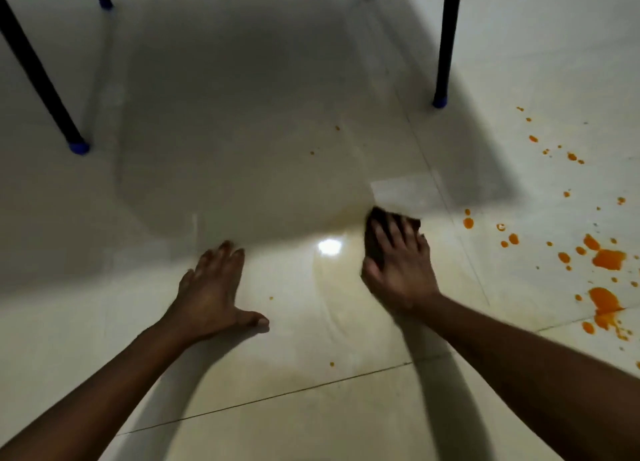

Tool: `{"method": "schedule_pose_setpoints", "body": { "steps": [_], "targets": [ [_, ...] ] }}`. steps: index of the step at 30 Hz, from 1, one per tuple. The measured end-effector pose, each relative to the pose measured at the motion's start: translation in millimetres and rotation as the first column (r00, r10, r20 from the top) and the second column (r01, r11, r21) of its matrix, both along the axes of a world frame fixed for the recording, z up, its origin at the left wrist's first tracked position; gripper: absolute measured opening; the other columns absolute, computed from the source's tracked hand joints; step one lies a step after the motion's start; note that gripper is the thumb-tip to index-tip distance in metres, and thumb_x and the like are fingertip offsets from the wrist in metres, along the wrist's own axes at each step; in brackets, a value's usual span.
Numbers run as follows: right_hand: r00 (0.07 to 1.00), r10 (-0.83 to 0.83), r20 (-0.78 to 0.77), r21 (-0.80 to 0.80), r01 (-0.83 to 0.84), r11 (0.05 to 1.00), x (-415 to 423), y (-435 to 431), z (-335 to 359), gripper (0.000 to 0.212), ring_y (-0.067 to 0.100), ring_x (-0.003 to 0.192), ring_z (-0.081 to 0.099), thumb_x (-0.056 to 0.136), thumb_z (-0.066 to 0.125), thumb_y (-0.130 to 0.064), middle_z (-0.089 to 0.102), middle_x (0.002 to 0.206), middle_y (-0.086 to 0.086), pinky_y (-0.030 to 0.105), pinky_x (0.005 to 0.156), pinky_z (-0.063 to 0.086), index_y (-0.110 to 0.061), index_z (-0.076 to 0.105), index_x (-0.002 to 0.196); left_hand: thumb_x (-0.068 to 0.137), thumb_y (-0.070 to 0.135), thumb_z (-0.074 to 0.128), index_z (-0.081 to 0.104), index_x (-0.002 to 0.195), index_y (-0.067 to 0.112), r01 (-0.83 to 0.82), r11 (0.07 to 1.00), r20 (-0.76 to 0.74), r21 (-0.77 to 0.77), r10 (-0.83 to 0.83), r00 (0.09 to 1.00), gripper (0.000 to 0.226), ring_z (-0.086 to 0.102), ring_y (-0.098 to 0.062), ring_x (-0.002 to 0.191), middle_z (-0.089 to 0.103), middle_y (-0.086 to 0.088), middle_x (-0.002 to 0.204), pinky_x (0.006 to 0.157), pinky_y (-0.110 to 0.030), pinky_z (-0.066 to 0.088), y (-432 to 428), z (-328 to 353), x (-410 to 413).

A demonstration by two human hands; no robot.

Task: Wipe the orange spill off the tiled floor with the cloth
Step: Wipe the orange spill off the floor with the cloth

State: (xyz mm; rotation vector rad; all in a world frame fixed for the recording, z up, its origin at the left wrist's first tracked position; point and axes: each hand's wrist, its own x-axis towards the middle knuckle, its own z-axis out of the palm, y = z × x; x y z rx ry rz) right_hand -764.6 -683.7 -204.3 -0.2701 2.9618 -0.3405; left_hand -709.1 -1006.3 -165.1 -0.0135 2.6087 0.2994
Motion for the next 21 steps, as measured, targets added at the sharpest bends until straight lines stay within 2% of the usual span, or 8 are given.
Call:
{"method": "schedule_pose_setpoints", "body": {
  "steps": [2,5,9,10,14,16,19,21],
  "targets": [
    [0.999,-0.021,-0.04,-0.037,0.02,0.999,-29,-71,2,0.081,0.031,0.147,0.011,0.081,0.04,-0.05,0.017,0.161,0.006,0.056,0.115,0.015,-0.024,0.017,0.154,0.039,0.101,0.033,0.009,0.154,0.024,-0.066,0.998,-0.049,-0.015,0.065,0.997,0.14,0.003,-0.028,0.149,-0.003,-0.001,0.163,0.117,-0.05,0.019,-21,-7,7],
    [0.95,0.313,-0.005,-0.107,-0.312,0.944,39,-145,0,0.077,0.031,0.147,0.013,0.082,0.042,-0.049,0.019,0.161,0.007,0.054,0.117,0.01,-0.023,0.024,0.153,0.063,0.087,0.016,0.022,0.153,0.022,-0.153,0.988,-0.114,-0.035,0.148,0.982,0.111,0.014,-0.033,0.147,0.011,-0.006,0.162,0.114,-0.053,0.024,-48,-7,21],
    [0.747,0.664,-0.029,-0.077,-0.664,0.744,103,-81,-1,0.076,0.028,0.147,0.02,0.079,0.045,-0.053,0.027,0.159,0.006,0.047,0.115,0.013,-0.028,0.031,0.15,0.08,0.068,0.014,0.026,0.152,0.02,-0.159,0.987,-0.12,-0.028,0.155,0.981,0.086,0.022,-0.041,0.142,0.016,-0.011,0.161,0.103,-0.061,0.034,-70,-9,42],
    [0.753,0.658,-0.035,-0.041,-0.658,0.751,87,-76,-8,0.076,0.027,0.147,0.018,0.08,0.045,-0.053,0.026,0.159,0.005,0.046,0.115,0.011,-0.028,0.03,0.15,0.084,0.063,0.015,0.025,0.152,0.021,-0.148,0.989,-0.121,-0.025,0.144,0.982,0.081,0.022,-0.042,0.142,0.016,-0.011,0.161,0.101,-0.062,0.035,-72,-12,44],
    [0.965,0.259,-0.026,-0.087,-0.261,0.962,31,-171,0,0.077,0.029,0.147,0.015,0.078,0.035,-0.053,0.027,0.159,0.007,0.051,0.117,0.008,-0.025,0.031,0.15,0.099,0.034,0.031,0.018,0.153,0.025,-0.14,0.99,-0.15,-0.029,0.134,0.98,0.057,0.014,-0.037,0.146,0.008,-0.006,0.162,0.107,-0.057,0.03,-72,-20,42],
    [0.909,0.416,0.013,-0.128,-0.411,0.902,70,-207,1,0.076,0.029,0.148,0.011,0.079,0.037,-0.05,0.024,0.16,0.008,0.052,0.118,0.006,-0.024,0.03,0.151,0.099,0.017,0.036,0.015,0.154,0.027,-0.129,0.991,-0.132,-0.034,0.123,0.984,0.059,0.011,-0.033,0.147,0.003,-0.003,0.163,0.109,-0.054,0.029,-75,-19,40],
    [0.728,0.684,0.035,-0.126,-0.676,0.726,128,-140,5,0.075,0.027,0.149,0.012,0.08,0.047,-0.05,0.022,0.16,0.005,0.05,0.117,0.01,-0.028,0.03,0.15,0.095,0.007,0.039,0.017,0.154,0.026,-0.163,0.986,-0.121,-0.031,0.158,0.98,0.065,0.011,-0.033,0.147,0.004,-0.003,0.163,0.11,-0.056,0.028,-72,-12,38],
    [0.742,0.67,-0.007,-0.042,-0.67,0.742,107,-83,-3,0.077,0.027,0.147,0.018,0.077,0.05,-0.052,0.028,0.158,0.005,0.051,0.113,0.02,-0.028,0.034,0.149,0.1,0.016,0.038,0.02,0.153,0.025,-0.227,0.974,-0.155,-0.028,0.22,0.963,0.057,0.012,-0.034,0.147,0.007,-0.004,0.163,0.111,-0.056,0.025,-61,-16,39]
  ]
}}
